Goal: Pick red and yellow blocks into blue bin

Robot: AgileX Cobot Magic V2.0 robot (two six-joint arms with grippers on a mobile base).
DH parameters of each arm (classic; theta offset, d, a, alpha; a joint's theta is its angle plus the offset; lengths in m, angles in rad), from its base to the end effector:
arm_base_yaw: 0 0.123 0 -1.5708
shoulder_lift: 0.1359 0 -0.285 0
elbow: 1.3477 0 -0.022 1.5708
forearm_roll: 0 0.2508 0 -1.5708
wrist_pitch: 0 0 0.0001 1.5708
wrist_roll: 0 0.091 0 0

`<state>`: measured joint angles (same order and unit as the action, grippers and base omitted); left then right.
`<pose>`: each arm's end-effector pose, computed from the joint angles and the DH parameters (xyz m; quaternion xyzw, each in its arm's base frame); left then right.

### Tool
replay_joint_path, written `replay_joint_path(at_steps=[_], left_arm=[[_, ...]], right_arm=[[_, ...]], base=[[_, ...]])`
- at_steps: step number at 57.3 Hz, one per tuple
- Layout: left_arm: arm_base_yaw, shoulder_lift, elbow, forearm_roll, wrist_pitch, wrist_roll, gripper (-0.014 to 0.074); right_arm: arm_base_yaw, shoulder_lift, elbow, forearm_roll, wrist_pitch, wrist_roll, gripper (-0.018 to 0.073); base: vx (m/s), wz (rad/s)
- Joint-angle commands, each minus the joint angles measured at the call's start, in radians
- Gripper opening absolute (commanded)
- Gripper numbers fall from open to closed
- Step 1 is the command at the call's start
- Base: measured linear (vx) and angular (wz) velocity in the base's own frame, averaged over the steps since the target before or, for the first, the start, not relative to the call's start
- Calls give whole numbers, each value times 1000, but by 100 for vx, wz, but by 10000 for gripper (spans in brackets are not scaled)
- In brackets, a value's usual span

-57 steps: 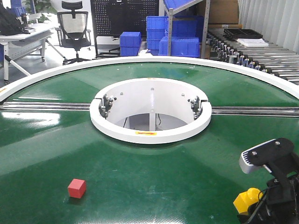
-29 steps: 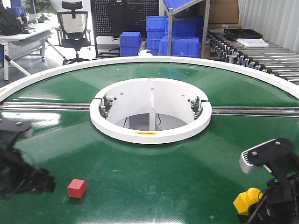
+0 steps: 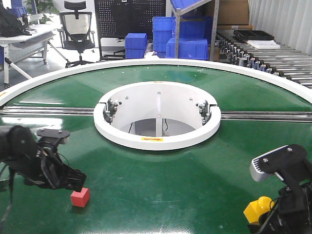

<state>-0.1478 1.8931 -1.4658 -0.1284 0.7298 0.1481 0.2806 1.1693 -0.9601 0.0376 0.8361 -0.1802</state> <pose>0.4080 -0.0686 0.2363 0.1072 0.9615 -0.0533 0.2473 0.2194 0.0659 0.3149 -0.2101 0.9299 0.0322 0.3003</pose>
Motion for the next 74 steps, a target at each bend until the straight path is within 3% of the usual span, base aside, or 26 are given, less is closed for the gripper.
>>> replay_joint_path(at_steps=[1,25,41,64,74], left_arm=[[-9,7,-71,-16,-60,2,629],[-10,163,-166,-95,-93,9,627],[-10,199,-171,-95,-103,9,603],[-9,200,-171,-95,-89,8,378],[-9,174,-172,-92,-30,8,300]], right_arm=[[0,-23,-26,0,-49,-9,269],[0,-23,-26,0,-49,-9,269],[0,-23,-26,0,-48,-9,269],[0,-23,-26,0,-48,-9,269],[0,-23,-26,0,-48,-9,269]], base=[[0,0],[0,0],[0,0],[0,0],[0,0]])
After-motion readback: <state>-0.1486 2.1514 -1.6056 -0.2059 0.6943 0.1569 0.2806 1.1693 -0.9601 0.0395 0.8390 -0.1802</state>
